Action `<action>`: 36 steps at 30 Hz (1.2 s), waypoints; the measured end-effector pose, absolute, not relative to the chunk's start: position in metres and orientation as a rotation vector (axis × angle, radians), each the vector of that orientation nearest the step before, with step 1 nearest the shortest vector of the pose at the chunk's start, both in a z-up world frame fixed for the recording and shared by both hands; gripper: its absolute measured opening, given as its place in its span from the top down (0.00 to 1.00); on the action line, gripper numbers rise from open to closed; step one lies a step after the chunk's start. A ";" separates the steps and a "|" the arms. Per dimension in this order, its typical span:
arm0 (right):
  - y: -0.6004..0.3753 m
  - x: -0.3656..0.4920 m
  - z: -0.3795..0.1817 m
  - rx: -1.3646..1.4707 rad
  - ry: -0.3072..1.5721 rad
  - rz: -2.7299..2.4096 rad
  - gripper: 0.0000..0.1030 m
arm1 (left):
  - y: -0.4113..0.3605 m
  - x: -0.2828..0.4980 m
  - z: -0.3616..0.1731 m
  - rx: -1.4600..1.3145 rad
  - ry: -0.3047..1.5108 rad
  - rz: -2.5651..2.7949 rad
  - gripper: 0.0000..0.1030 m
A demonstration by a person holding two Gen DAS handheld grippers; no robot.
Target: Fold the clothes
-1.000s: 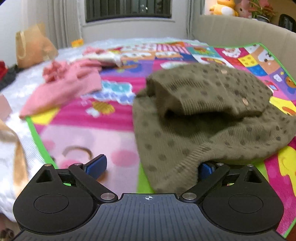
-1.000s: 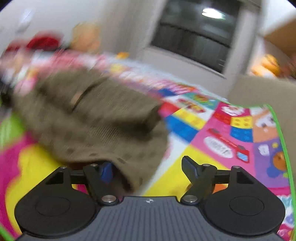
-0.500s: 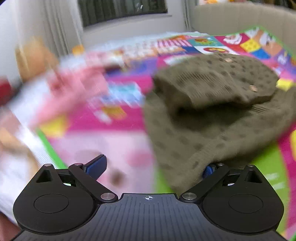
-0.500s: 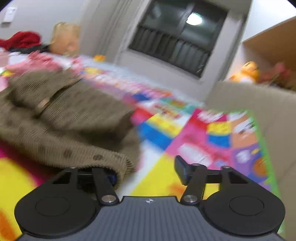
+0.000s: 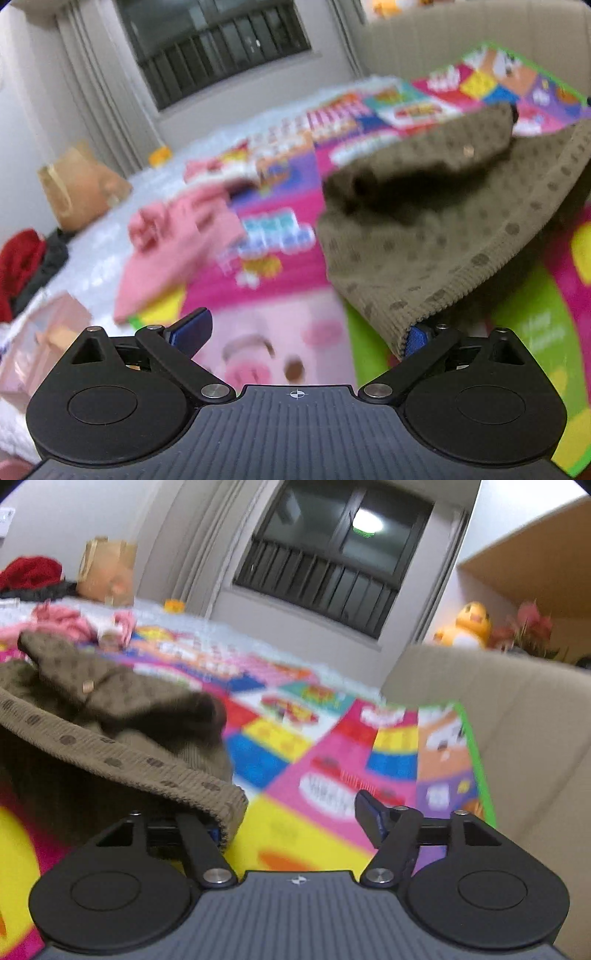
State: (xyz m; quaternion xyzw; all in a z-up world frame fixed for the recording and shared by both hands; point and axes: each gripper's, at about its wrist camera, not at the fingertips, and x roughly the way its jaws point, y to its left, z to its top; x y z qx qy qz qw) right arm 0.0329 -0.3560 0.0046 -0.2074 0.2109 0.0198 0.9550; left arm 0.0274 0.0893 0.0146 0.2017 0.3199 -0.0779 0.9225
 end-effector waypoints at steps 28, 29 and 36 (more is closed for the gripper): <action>-0.388 -0.036 -0.017 -0.199 0.562 0.264 0.00 | 0.077 0.026 0.008 -0.004 0.739 -0.588 0.00; -0.389 -0.036 -0.013 -0.167 0.558 0.281 0.00 | 0.076 0.030 0.011 -0.039 0.727 -0.599 0.00; -0.396 -0.029 0.011 -0.023 0.478 0.295 0.00 | 0.050 0.052 -0.001 -0.161 0.704 -0.596 0.00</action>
